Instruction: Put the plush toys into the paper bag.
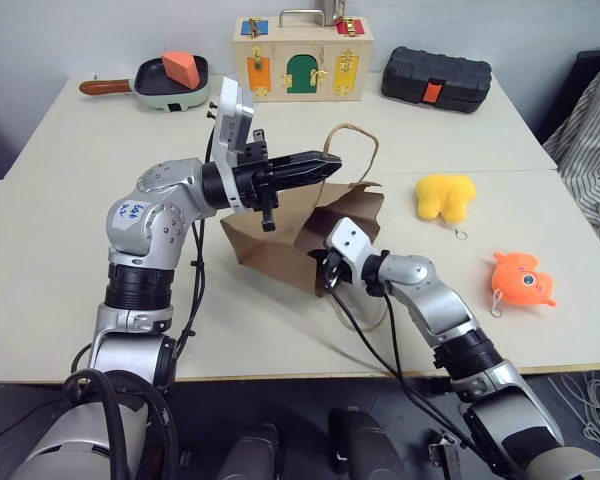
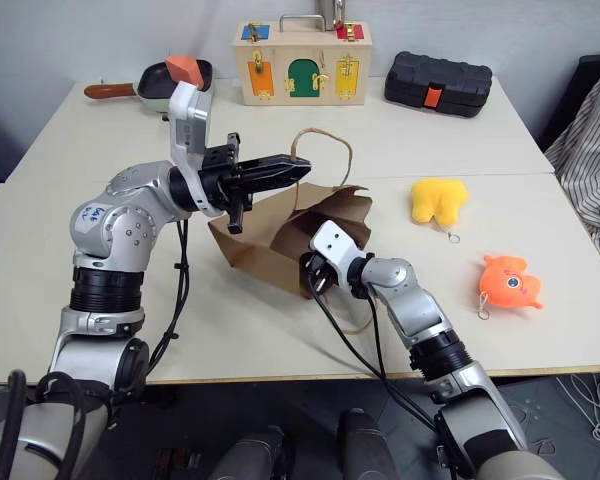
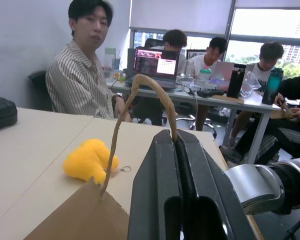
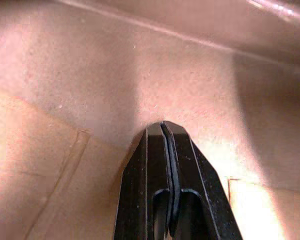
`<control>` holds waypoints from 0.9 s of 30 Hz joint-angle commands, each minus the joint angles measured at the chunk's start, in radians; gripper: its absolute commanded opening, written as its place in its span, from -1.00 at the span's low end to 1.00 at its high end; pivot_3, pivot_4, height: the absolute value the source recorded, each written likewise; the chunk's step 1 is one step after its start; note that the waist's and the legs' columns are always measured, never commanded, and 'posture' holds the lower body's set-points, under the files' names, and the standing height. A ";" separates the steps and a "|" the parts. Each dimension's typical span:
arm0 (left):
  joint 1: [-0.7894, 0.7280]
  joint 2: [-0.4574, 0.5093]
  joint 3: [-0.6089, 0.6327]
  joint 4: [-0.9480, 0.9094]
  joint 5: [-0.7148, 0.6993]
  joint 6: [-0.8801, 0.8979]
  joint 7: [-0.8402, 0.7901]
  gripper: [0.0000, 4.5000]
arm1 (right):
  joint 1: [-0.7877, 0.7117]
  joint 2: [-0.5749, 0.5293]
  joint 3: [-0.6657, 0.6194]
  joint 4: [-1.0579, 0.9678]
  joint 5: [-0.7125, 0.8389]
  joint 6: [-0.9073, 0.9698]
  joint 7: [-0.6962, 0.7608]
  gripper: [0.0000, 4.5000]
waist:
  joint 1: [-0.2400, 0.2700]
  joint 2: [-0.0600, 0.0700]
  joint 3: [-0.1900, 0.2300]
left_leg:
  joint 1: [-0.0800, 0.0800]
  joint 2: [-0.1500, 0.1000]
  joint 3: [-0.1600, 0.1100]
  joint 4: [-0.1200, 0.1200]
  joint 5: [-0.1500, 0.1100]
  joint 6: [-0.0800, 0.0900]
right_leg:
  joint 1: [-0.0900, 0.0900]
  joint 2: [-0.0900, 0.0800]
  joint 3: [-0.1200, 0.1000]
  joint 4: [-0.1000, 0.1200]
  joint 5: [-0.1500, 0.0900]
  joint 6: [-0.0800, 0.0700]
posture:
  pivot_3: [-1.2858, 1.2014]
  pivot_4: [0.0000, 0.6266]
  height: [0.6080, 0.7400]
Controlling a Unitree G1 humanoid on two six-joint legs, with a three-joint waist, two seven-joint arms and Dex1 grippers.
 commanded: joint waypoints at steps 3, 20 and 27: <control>0.007 0.000 -0.018 -0.070 -0.033 0.003 -0.026 -1.00 | -0.121 0.010 0.033 0.132 -0.051 -0.038 0.091 -1.00 | -0.002 0.000 0.000 | 0.000 0.000 0.000 0.000 0.000 0.000 | 0.000 0.000 -0.001 0.000 0.000 0.000 | 0.03 -0.52 1.00; 0.045 0.007 -0.030 -0.135 -0.044 -0.001 -0.028 -1.00 | -0.347 0.200 -0.155 0.481 0.113 0.208 0.303 -1.00 | -0.029 0.001 -0.001 | 0.001 0.002 -0.001 0.002 0.000 -0.002 | 0.000 -0.001 -0.005 0.001 0.000 -0.001 | 0.03 -0.52 1.00; 0.039 0.016 -0.014 -0.141 -0.052 -0.002 -0.012 -1.00 | -0.343 0.255 -0.195 0.554 0.065 0.205 0.111 -1.00 | -0.027 0.001 -0.001 | 0.001 0.001 -0.001 0.003 0.000 -0.002 | -0.001 -0.001 -0.005 0.002 0.001 -0.002 | 0.03 -0.52 1.00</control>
